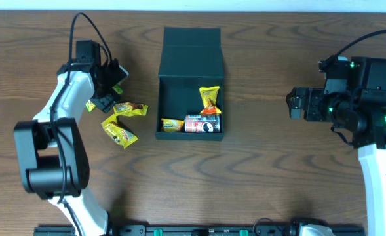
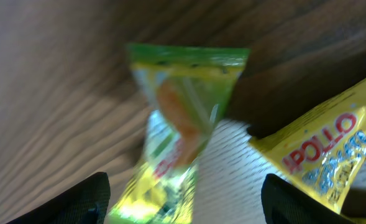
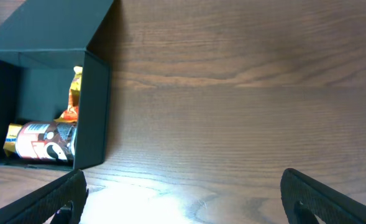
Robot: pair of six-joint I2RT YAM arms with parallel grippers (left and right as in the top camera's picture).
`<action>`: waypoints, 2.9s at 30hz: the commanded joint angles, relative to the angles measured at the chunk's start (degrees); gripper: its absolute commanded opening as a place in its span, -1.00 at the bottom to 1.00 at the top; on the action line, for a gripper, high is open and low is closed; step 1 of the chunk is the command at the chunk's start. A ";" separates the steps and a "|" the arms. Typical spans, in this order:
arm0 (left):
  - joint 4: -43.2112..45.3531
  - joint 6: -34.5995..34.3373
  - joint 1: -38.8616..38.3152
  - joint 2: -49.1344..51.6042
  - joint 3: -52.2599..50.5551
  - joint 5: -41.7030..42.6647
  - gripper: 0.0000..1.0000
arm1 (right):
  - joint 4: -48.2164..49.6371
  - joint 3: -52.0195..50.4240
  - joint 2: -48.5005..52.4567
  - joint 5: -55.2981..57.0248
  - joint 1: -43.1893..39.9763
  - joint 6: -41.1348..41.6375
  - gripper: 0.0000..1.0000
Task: Pack container
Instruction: 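Grasp a green-wrapped candy with the left gripper and lift toward box, then carry the green candy into the box and release it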
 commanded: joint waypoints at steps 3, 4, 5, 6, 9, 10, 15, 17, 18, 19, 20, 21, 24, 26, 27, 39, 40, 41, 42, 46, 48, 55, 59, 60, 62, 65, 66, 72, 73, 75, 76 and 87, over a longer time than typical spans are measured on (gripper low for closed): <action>4.48 2.16 0.15 3.23 -0.31 -0.35 0.58 | -0.92 0.31 -0.15 -0.28 -0.42 -0.59 0.99; 5.86 2.16 0.17 3.26 -0.31 -0.59 0.59 | -1.22 0.31 -0.15 -0.26 -0.42 -0.31 0.98; 7.06 2.16 0.24 3.26 -0.31 -0.57 0.58 | -1.49 0.31 -0.15 -0.31 -0.42 0.00 0.99; 7.96 2.16 0.31 3.30 -0.31 -0.57 0.57 | -1.68 0.31 -0.15 -0.28 -0.42 0.28 0.99; 9.81 2.19 0.63 3.82 -0.31 -0.50 0.47 | -2.10 0.31 -0.15 -0.28 -0.42 0.68 0.98; 10.32 2.19 0.79 4.15 -0.31 -0.46 0.46 | -2.23 0.31 -0.15 -0.28 -0.42 0.66 0.98; 9.73 2.14 1.11 5.33 -0.31 0.57 0.31 | -2.69 0.31 -0.15 -0.28 -0.42 0.68 0.99; 9.68 2.14 1.11 5.64 -0.31 0.59 0.17 | -2.71 0.31 -0.15 -0.28 -0.42 0.70 0.99; 9.70 2.14 1.11 5.64 -0.31 0.59 0.11 | -2.71 0.31 -0.15 -0.28 -0.42 0.70 0.99; 9.77 2.14 1.11 5.64 -0.31 0.59 0.04 | -2.71 0.31 -0.15 -0.28 -0.42 0.70 0.98; 9.75 2.12 1.11 5.64 -0.31 0.57 -0.07 | -2.75 0.31 -0.15 -0.28 -0.42 0.70 0.99; 9.57 2.10 1.11 5.64 -0.31 0.57 -0.16 | -2.78 0.31 -0.15 -0.28 -0.42 0.74 0.99; 9.20 0.76 1.11 5.64 -0.31 0.57 -0.42 | -2.99 0.31 -0.15 -0.28 -0.42 1.18 0.99; 9.07 -0.37 1.11 5.64 -0.31 0.55 -0.59 | -3.13 0.31 -0.15 -0.28 -0.42 1.16 0.99; 9.09 -1.22 1.11 5.64 -0.31 0.55 -0.71 | -3.13 0.31 -0.15 -0.26 -0.42 1.16 0.99; 9.05 -17.27 0.66 3.67 2.01 -0.13 -0.89 | -2.40 0.31 -0.15 2.69 -0.50 1.09 0.99; 8.92 -19.54 0.55 3.13 2.71 -0.13 -0.89 | -2.27 0.31 -0.15 3.21 -0.52 1.09 0.98; 8.46 -23.04 0.28 2.21 4.02 -0.09 -0.88 | -2.14 0.31 -0.15 3.82 -0.55 1.09 0.98; 7.74 -26.43 -0.07 1.25 5.62 -0.09 -0.88 | -1.99 0.31 -0.15 4.48 -0.55 1.09 0.99; 2.78 -38.05 -2.51 -2.54 12.35 0.39 -0.88 | -1.55 0.31 -0.15 6.91 -0.68 1.11 0.99; -0.52 -43.54 -4.85 -4.61 15.65 2.08 -0.89 | -1.36 0.31 -0.15 6.91 -1.38 1.11 0.99; -5.68 -64.67 -15.82 -7.74 17.38 4.22 -0.88 | -0.94 0.31 -0.15 6.86 -7.80 1.09 0.99; -11.47 -66.49 -24.15 -5.95 17.31 4.22 -0.88 | -0.70 0.31 -0.15 4.48 -13.11 1.09 0.99; -11.45 -66.49 -25.68 -5.66 17.31 3.61 -0.88 | -0.59 0.31 -0.15 3.76 -13.77 1.09 0.99; -11.32 -69.18 -29.09 -4.61 17.31 0.52 -0.88 | -0.28 0.31 -0.15 2.19 -15.15 1.07 0.99; -11.26 -74.55 -32.92 -1.66 17.31 0.07 -0.88 | -0.39 0.31 -0.15 1.25 -15.63 1.09 0.99; -11.10 -76.48 -33.64 -0.59 17.31 0.09 -0.88 | -0.50 0.31 -0.15 1.22 -15.63 1.09 0.98; -9.73 -83.73 -36.26 5.95 17.31 0.35 -0.88 | -0.96 0.31 -0.15 -0.55 -15.63 1.07 0.99; -9.38 -84.06 -36.44 6.54 17.31 0.31 -0.89 | -1.03 0.31 -0.15 -0.57 -15.63 1.07 0.99; -8.61 -84.11 -36.50 7.26 17.31 0.31 -0.88 | -1.11 0.31 -0.15 -0.72 -15.63 1.07 0.99; -8.46 -85.33 -36.50 7.72 17.31 0.24 -0.89 | -1.16 0.31 -0.15 -0.70 -15.63 1.07 0.99; -7.87 -91.32 -36.44 8.98 17.46 1.86 -0.89 | -1.09 0.31 -0.15 -0.70 -15.63 1.07 0.99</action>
